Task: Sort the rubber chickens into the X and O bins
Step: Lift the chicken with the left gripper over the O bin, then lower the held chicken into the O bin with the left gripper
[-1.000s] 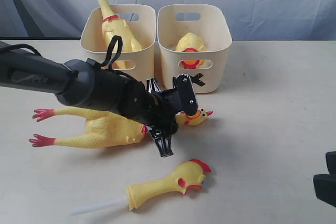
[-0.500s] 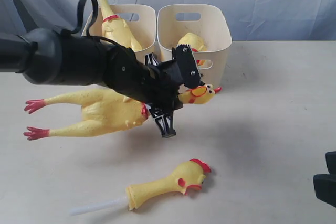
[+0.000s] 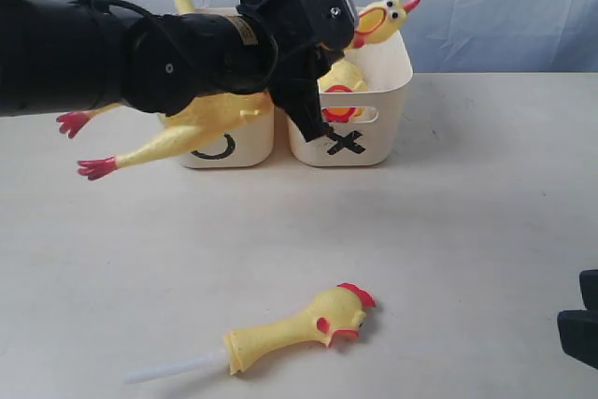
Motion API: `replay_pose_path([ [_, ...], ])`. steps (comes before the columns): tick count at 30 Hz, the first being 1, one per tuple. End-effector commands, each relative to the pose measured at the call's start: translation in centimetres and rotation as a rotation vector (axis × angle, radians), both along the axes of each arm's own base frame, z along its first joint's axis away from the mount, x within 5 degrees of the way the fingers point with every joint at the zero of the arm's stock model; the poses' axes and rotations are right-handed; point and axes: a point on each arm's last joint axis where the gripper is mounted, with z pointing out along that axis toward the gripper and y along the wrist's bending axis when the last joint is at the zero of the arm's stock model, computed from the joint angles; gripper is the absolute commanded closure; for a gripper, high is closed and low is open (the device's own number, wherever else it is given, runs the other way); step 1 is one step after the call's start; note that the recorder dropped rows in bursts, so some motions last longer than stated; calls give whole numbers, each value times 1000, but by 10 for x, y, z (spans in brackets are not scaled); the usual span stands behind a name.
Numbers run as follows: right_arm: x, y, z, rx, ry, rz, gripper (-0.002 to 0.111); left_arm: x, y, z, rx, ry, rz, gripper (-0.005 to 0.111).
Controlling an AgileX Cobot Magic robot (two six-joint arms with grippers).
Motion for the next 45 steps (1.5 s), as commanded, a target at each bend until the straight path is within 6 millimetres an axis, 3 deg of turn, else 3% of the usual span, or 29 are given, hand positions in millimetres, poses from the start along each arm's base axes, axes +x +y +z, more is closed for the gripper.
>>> replay_pose_path([
  [1, -1, -1, -1, 2, -6, 0, 73, 4, 0, 22, -90, -170, 15, 107],
  [9, -1, -1, -1, 2, -6, 0, 73, 8, 2, 51, -334, -422, 77, 107],
  [13, -1, -1, -1, 2, -6, 0, 73, 6, -3, 55, -383, -506, 22, 107],
  [21, -1, -1, -1, 2, -6, 0, 73, 15, -6, 43, -472, -627, 20, 107],
  [33, -1, -1, -1, 2, -6, 0, 73, 46, 15, 28, -639, -659, 74, 107],
  [40, -1, -1, -1, 2, -6, 0, 73, 48, 16, 32, -630, -693, 30, 107],
  [45, -1, -1, -1, 2, -6, 0, 73, 52, 13, 25, -562, -608, 40, 107],
])
